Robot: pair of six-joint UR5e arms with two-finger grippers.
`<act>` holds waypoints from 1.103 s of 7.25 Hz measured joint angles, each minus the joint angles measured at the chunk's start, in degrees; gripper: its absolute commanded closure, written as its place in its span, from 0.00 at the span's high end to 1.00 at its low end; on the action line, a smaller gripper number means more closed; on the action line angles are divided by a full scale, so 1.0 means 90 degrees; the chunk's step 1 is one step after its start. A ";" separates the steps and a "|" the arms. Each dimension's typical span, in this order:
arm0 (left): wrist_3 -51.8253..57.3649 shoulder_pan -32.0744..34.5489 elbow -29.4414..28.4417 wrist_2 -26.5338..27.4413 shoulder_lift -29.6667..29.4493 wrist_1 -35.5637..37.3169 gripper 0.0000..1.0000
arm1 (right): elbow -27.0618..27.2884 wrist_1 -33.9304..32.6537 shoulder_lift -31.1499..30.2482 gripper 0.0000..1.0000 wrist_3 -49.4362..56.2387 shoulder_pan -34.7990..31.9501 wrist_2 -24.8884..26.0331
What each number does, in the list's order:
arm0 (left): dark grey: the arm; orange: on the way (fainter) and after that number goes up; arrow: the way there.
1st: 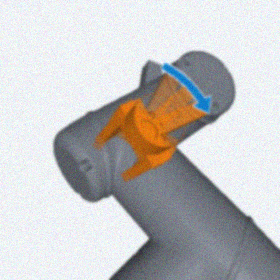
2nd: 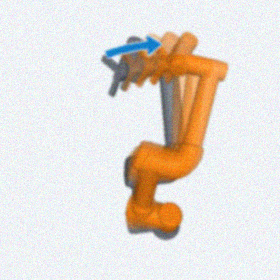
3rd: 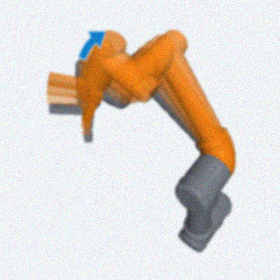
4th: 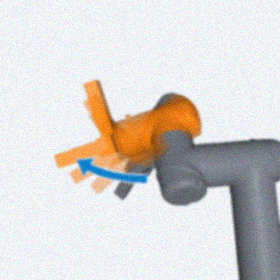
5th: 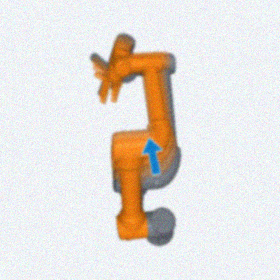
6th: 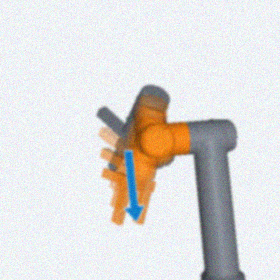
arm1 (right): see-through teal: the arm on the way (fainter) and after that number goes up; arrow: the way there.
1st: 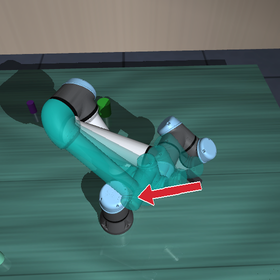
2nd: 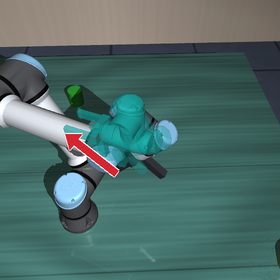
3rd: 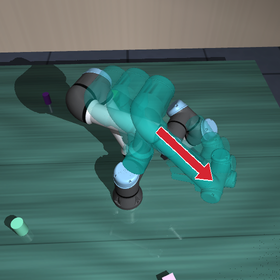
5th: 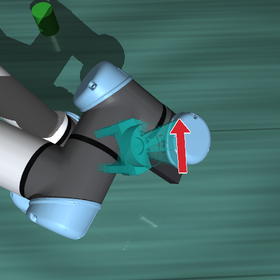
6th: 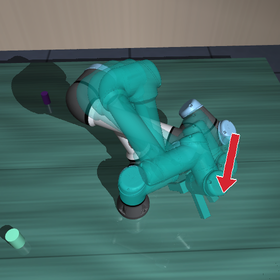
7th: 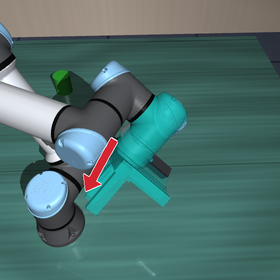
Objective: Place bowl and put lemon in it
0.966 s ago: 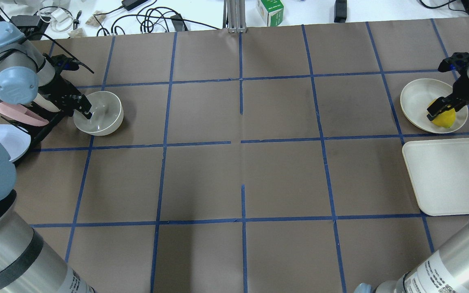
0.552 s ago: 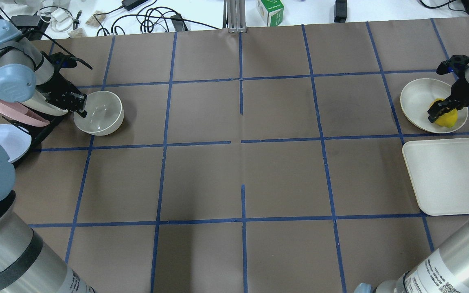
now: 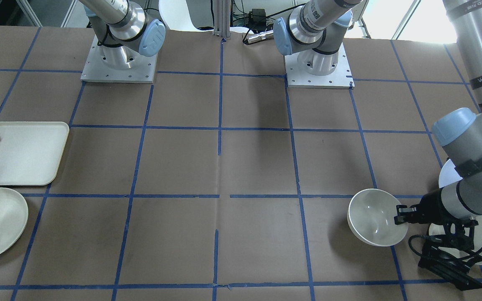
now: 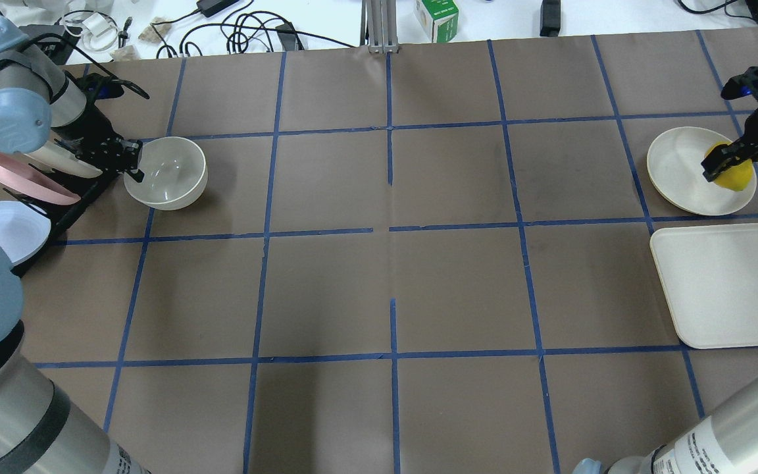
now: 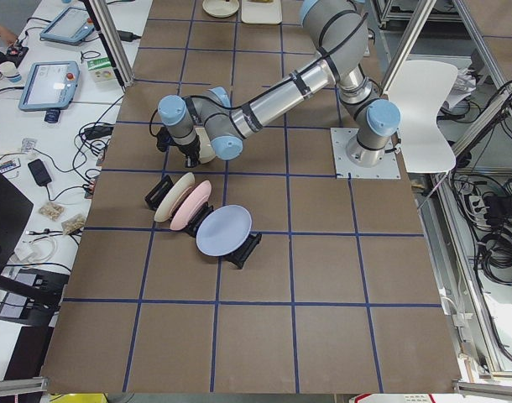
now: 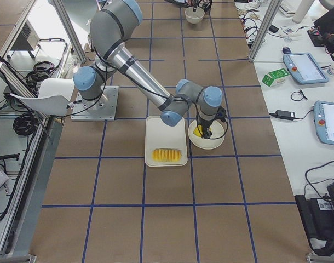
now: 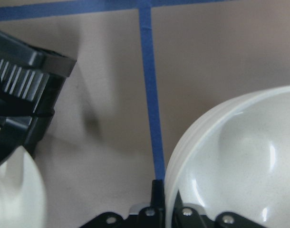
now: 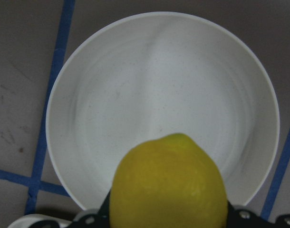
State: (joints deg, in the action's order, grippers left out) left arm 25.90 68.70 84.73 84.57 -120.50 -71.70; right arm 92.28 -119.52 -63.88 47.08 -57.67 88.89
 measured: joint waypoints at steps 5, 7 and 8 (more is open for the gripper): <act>-0.2666 0.2483 0.0570 -0.0429 0.0840 0.0130 0.00 | -0.0218 0.1535 -0.1444 0.30 -0.1772 -0.1157 -0.0030; -0.3597 0.3190 0.1248 -0.0414 0.0759 0.1595 0.00 | -0.0183 0.1851 -0.1727 0.30 -0.2971 -0.2127 -0.0021; -0.3888 0.3361 0.1544 -0.0426 0.0683 0.2193 0.00 | -0.0179 0.1912 -0.1764 0.30 -0.3769 -0.2648 -0.0021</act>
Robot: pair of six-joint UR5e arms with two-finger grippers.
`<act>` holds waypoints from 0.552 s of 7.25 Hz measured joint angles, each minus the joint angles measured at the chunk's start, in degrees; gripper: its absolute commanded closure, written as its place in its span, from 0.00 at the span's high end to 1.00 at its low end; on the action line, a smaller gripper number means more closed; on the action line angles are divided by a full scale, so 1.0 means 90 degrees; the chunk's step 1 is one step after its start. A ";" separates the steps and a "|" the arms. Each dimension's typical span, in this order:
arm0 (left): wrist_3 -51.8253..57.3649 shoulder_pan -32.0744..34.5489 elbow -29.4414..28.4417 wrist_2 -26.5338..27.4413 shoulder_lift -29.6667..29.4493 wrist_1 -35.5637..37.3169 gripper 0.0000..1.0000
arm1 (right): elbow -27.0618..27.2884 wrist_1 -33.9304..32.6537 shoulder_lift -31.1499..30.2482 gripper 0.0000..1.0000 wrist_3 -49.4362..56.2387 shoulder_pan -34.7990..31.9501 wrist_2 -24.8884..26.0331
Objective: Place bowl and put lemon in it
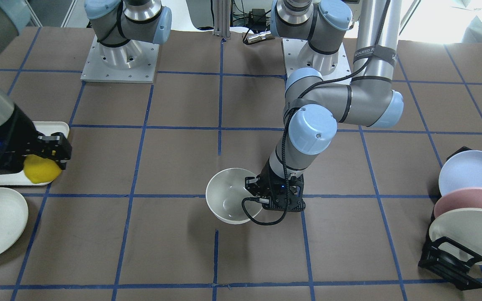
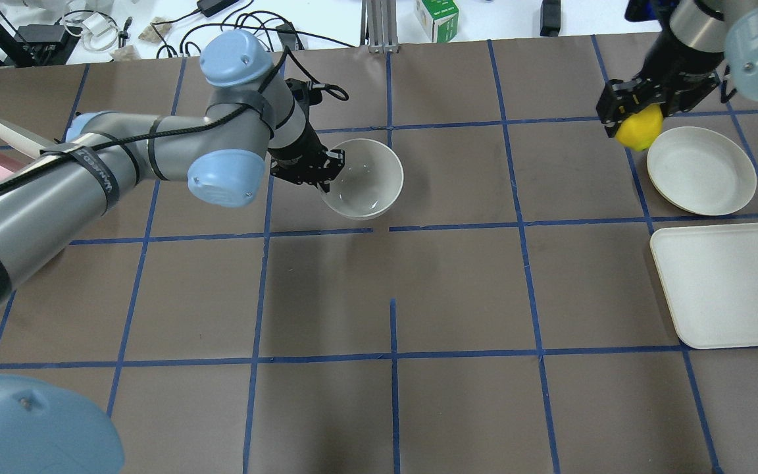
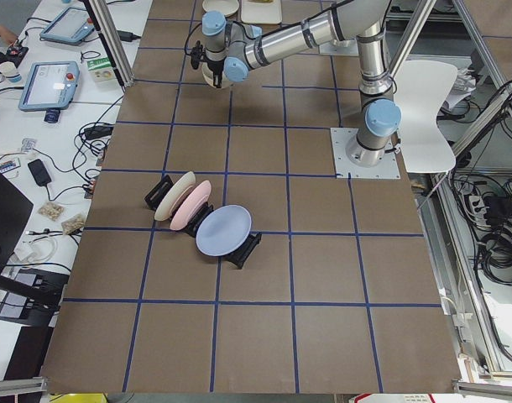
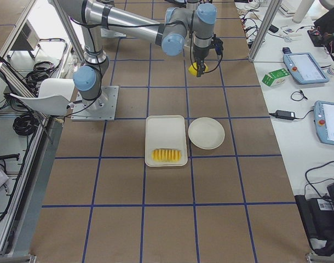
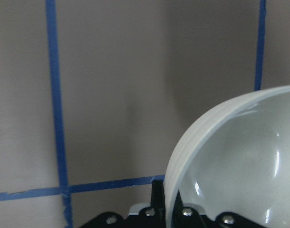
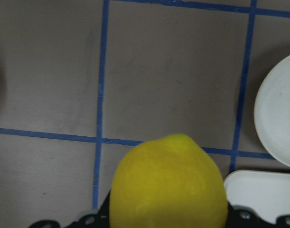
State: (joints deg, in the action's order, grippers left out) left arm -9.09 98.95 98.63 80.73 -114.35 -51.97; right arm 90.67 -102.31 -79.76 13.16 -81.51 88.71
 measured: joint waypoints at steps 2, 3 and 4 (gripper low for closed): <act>-0.0442 0.0237 0.0244 -0.0001 -0.0111 0.0359 0.73 | 0.0010 0.0003 0.0002 0.30 -0.1390 -0.0808 -0.0037; -0.0584 0.0344 0.0273 0.0017 -0.0187 0.0404 1.00 | 0.0014 -0.0018 0.0023 0.30 -0.1836 -0.1057 -0.0063; -0.0638 0.0398 0.0276 0.0039 -0.0220 0.0422 1.00 | 0.0016 -0.0030 0.0041 0.30 -0.2077 -0.1222 -0.0080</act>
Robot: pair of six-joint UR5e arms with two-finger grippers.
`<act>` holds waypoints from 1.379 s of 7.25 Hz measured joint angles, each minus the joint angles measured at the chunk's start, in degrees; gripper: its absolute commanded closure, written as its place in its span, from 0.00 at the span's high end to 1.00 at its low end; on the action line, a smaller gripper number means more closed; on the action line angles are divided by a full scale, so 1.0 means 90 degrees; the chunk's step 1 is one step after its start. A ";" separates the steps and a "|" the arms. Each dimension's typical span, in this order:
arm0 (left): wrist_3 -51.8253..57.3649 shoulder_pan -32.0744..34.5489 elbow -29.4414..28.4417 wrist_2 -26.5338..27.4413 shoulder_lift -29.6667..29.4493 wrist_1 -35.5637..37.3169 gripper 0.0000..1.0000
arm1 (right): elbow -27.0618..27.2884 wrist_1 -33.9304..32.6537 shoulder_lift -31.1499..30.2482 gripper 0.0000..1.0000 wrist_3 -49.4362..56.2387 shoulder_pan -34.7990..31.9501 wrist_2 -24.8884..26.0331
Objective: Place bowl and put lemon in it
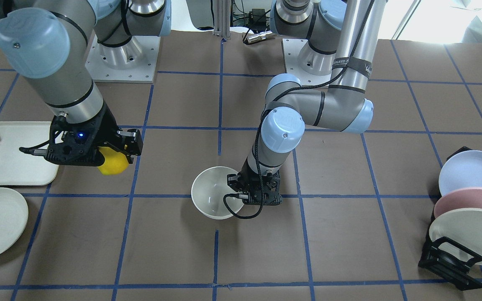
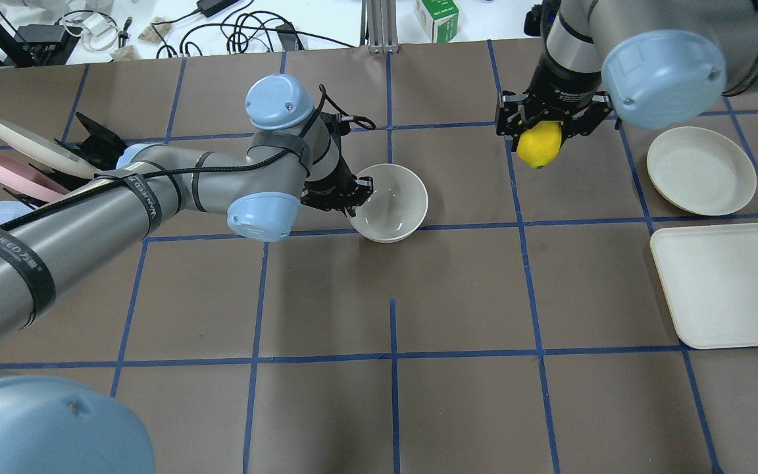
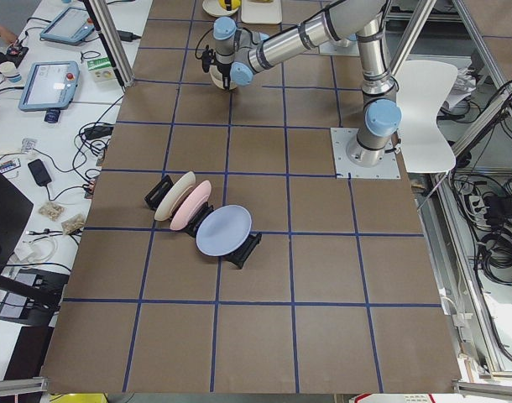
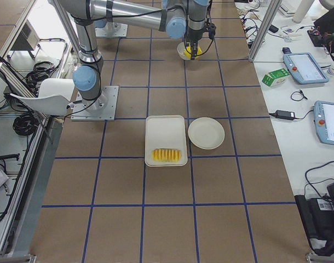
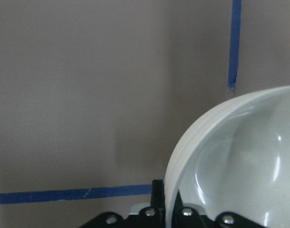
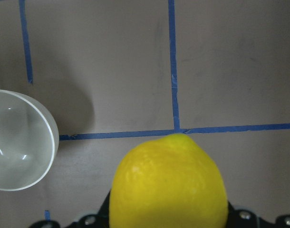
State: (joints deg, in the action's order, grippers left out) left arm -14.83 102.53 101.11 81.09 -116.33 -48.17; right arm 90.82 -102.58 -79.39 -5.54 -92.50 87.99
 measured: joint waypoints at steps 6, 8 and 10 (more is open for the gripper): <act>0.1226 -0.0752 -0.1284 0.0581 0.1574 -0.3148 1.00 | -0.0013 -0.1020 0.0630 0.31 -0.1100 -0.0937 0.0006; 0.2133 -0.1379 -0.1451 0.0609 0.2254 -0.4152 1.00 | -0.0018 -0.1724 0.1268 0.31 -0.1772 -0.1682 0.0051; 0.2377 -0.1540 -0.1496 0.0764 0.2730 -0.4523 1.00 | 0.0000 -0.2281 0.1791 0.33 -0.2244 -0.2080 0.0072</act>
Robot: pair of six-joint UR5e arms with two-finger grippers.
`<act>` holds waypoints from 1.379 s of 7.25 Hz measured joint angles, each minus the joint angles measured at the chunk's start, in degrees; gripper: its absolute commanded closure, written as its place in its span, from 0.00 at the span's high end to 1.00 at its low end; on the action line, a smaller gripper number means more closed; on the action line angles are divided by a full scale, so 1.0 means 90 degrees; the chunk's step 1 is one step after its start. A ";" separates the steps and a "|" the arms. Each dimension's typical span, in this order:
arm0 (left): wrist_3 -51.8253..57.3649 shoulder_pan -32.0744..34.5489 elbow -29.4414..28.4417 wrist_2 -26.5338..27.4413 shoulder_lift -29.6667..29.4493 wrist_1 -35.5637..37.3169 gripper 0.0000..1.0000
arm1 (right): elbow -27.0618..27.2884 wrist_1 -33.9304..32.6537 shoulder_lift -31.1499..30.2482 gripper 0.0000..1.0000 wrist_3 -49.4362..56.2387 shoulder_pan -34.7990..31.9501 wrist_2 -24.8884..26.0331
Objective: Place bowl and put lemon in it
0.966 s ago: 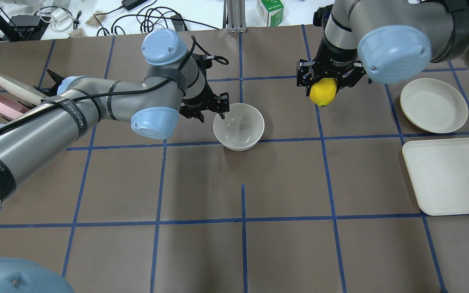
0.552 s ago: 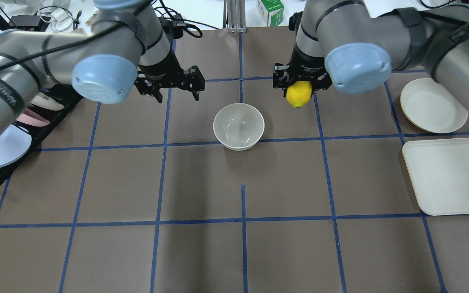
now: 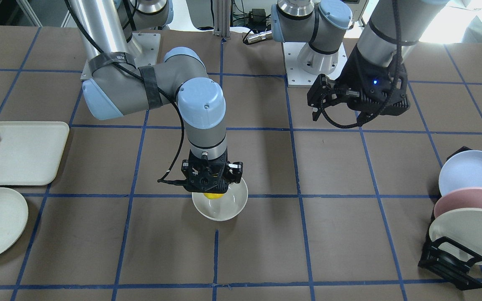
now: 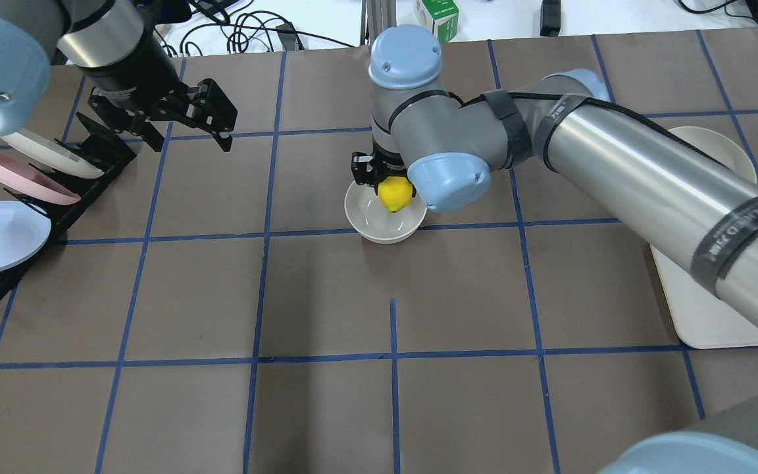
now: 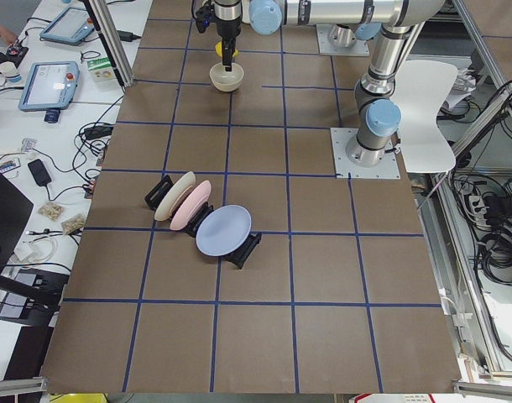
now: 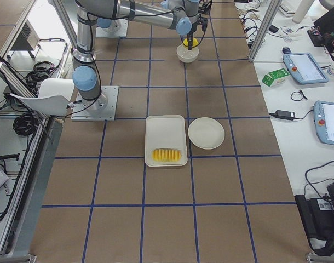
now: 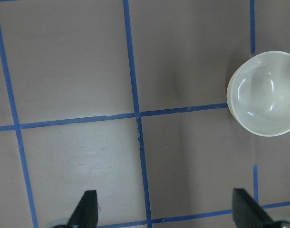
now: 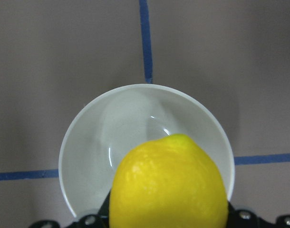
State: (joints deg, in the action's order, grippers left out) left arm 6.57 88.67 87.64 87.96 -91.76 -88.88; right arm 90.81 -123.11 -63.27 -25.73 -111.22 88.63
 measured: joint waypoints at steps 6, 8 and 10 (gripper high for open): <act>-0.0403 0.0019 -0.0006 -0.0002 0.0171 -0.0047 1.00 | 0.0017 -0.0258 0.0537 1.00 -0.0055 -0.0092 0.0000; -0.0494 0.0042 -0.0017 0.0026 0.0119 -0.0036 1.00 | -0.0012 -0.0203 0.0476 1.00 -0.0039 -0.0097 -0.0015; -0.0520 0.0045 -0.0039 0.0057 0.0190 -0.0036 1.00 | -0.0077 -0.0035 0.0085 1.00 -0.0030 -0.0075 -0.0042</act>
State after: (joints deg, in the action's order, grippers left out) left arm 1.88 89.07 87.29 88.47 -90.05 -89.20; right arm 90.12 -123.42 -62.50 -26.00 -111.90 88.26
